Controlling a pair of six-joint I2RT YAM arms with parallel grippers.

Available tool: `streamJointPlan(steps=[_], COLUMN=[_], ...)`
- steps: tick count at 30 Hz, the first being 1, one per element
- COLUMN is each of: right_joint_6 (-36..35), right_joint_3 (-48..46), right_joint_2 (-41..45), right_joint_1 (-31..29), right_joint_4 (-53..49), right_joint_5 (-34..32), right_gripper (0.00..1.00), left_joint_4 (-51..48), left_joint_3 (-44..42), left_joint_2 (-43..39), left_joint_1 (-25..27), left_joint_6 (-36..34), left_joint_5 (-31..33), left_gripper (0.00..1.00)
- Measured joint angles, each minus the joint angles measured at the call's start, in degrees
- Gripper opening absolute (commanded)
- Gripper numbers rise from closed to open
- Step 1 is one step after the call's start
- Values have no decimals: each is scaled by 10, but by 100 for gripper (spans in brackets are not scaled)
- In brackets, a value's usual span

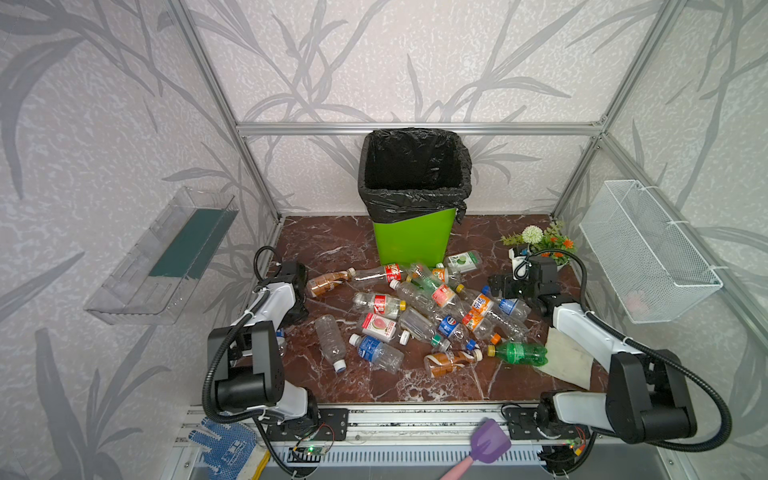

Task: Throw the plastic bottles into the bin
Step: 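Grasp the clear blue-capped bottle with the left gripper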

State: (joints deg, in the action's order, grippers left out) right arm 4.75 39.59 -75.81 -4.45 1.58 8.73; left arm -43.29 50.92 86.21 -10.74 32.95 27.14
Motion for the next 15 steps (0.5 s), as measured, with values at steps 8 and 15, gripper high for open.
streamJointPlan(steps=[8,15], right_joint_6=[2,2], right_joint_3=[0,1], right_joint_2=[0,0], right_joint_1=[0,0], right_joint_4=[-7,-16], right_joint_5=[0,-1], right_gripper=[100,100], left_joint_4=[24,39], left_joint_3=[2,31], left_joint_2=[47,103], left_joint_1=[-30,-31], left_joint_6=[-14,-30], left_joint_5=[-22,-42], left_gripper=[88,60])
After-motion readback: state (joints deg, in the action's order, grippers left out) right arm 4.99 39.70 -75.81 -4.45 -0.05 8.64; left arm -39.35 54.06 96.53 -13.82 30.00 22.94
